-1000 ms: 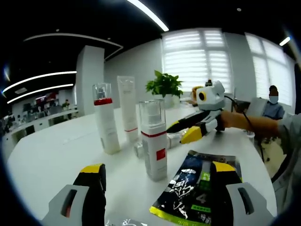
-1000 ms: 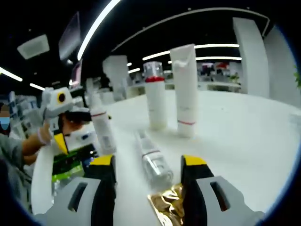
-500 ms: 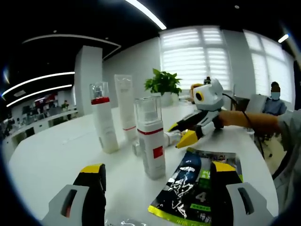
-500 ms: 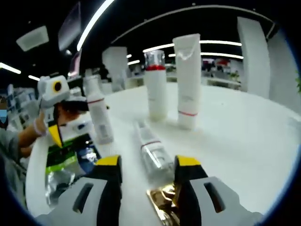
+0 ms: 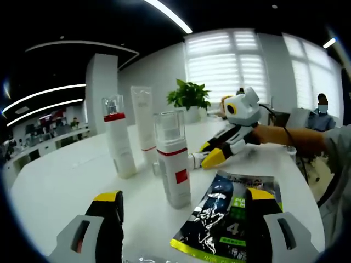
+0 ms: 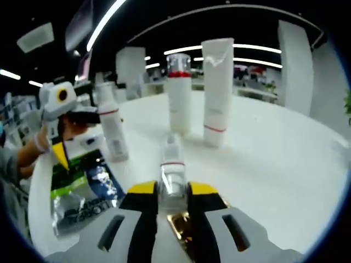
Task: Arrange the skincare products in the storage area until every visible bottle or jar stands upright without overlapping.
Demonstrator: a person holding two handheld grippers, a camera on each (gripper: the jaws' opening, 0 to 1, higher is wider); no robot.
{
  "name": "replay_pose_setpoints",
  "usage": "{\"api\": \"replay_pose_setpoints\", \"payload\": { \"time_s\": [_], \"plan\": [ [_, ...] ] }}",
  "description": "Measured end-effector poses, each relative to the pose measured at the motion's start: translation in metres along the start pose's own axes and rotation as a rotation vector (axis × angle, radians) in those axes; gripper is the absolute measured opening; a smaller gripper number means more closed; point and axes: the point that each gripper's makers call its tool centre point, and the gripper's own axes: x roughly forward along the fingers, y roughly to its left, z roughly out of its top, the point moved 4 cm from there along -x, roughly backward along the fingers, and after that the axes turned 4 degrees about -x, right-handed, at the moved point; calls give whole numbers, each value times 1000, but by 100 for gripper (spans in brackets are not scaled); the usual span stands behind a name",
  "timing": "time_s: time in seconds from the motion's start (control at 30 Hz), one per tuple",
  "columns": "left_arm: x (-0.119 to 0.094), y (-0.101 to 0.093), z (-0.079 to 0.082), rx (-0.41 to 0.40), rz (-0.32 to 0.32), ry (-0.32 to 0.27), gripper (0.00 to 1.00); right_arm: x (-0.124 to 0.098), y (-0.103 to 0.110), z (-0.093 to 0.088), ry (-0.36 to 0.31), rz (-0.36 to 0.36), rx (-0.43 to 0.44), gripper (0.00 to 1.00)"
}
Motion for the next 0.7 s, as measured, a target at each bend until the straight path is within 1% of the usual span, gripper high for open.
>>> {"api": "replay_pose_setpoints", "payload": {
  "time_s": [0.13, 0.27, 0.37, 0.5, 0.63, 0.67, 0.7],
  "plan": [
    [0, 0, 0, 1, 1, 2, 94, -5, 2, 6, 16, -22, -21, 19],
    [1, 0, -1, -1, -2, 6, 94, -11, -2, 15, 38, -42, -39, 19],
    [1, 0, -1, 3, -1, 6, 94, -15, -2, 21, 63, -37, -35, 19],
    [0, -1, 0, -3, -3, 1, 94, -22, 1, 31, 95, -13, -20, 19],
    [0, -1, 0, -5, -7, -3, 94, -30, 0, 43, 145, -7, -37, 19],
    [0, -1, 1, -8, -9, -5, 94, -33, 0, 45, 185, -7, -51, 19],
    [0, -1, 1, -11, -9, -6, 93, -34, 0, 48, 197, -9, -59, 19]
  ]
}}
